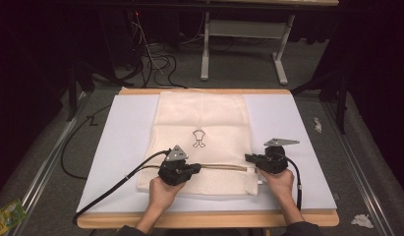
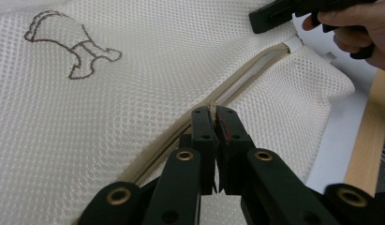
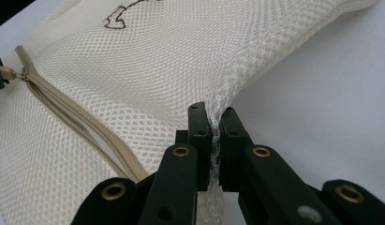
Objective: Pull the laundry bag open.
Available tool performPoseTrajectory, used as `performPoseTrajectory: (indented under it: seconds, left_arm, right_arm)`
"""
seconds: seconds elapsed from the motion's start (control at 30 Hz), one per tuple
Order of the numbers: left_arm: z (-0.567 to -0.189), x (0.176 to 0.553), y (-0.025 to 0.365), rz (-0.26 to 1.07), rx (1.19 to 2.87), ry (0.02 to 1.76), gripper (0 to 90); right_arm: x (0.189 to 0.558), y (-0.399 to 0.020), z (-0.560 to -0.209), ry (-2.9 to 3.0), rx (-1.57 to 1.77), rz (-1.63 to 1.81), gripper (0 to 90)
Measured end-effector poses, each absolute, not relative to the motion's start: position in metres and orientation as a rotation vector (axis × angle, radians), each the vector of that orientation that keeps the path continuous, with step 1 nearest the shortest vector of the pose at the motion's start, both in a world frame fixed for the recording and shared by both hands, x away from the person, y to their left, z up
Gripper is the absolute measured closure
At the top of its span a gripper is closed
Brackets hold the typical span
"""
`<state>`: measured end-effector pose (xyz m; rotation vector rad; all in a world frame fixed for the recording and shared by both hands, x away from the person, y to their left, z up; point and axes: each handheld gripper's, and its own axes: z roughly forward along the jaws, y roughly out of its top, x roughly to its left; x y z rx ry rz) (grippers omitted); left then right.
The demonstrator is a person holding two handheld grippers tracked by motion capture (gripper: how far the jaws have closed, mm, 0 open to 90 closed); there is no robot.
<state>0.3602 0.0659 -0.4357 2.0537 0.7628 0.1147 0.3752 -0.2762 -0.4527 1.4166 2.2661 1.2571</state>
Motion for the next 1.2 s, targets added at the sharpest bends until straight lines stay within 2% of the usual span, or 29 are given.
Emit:
performPoseTrajectory:
  seconds: [1.2]
  left_arm:
    - [-0.433,0.358,0.094,0.135,1.996,0.81,87.1]
  right_arm:
    - [0.376,-0.277,-0.45,2.268,1.417,1.247,87.5]
